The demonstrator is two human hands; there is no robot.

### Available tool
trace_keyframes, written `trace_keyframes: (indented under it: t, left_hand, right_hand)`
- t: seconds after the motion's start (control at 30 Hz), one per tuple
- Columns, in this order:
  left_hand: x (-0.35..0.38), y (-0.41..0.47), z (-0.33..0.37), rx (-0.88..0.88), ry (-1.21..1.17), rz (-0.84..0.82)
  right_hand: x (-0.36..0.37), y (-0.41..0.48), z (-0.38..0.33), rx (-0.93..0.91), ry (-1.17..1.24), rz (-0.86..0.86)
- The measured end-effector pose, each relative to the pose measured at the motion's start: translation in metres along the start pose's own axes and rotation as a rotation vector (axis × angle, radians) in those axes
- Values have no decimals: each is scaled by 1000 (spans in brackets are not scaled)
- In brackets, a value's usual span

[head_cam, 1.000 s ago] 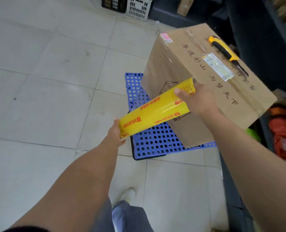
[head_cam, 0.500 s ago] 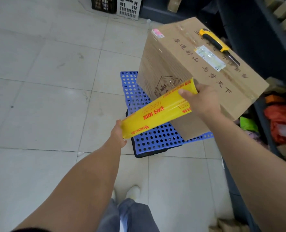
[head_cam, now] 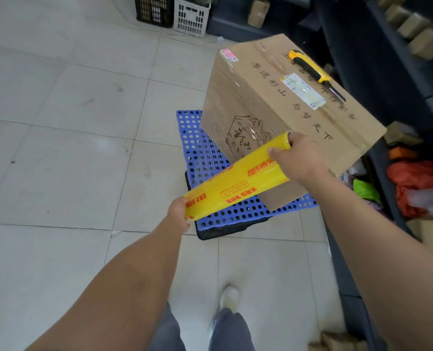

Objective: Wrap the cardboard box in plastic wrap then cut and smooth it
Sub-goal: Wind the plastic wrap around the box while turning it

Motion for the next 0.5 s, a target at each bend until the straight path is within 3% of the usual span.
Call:
trace_keyframes:
  t: [0.23,0.5]
  left_hand:
    - [9,-5,-23,37,10,69]
    - [46,-6,-77,42,-265,121]
  right_hand:
    - [-8,0,23,-60,34,-111]
    - [-10,12,41,-169,-12,-207]
Point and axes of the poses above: each hand's wrist, its own y-axis towards the middle knuckle, its own x-axis out of the palm, z = x × y, the point moved 4 cm from there along y, towards the middle knuckle, and after that the axes turned 11 degrees about -z, right-handed, at the moved point
